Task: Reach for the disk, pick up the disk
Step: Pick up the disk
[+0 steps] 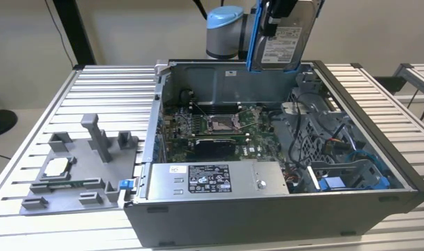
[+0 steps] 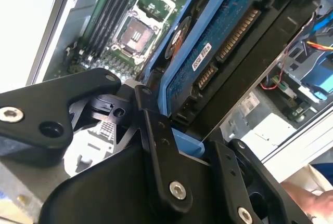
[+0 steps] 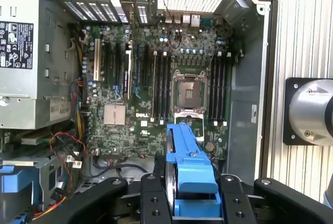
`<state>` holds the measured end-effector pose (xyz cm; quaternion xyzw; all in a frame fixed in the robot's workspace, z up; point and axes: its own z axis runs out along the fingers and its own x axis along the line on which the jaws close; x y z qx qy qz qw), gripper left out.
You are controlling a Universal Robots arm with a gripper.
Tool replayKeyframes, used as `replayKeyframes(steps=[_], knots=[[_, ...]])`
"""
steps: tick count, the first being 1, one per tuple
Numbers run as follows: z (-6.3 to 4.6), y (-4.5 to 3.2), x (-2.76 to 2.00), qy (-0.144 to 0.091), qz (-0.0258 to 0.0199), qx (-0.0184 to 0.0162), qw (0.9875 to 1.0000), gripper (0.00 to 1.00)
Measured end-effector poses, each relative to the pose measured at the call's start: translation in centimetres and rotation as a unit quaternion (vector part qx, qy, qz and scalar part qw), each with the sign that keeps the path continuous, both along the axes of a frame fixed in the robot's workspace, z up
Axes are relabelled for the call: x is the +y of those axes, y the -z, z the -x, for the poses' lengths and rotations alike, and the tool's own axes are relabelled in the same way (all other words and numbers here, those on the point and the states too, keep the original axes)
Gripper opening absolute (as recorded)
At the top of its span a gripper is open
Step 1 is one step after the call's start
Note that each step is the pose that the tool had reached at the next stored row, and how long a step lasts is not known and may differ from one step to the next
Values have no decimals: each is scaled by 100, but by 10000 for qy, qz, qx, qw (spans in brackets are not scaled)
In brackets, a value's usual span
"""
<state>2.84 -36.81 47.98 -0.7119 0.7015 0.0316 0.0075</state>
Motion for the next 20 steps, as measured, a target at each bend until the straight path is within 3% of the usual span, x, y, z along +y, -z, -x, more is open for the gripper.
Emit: replayKeyframes(steps=[20], knots=[[-324, 0, 0, 0, 0, 0, 10000, 0]])
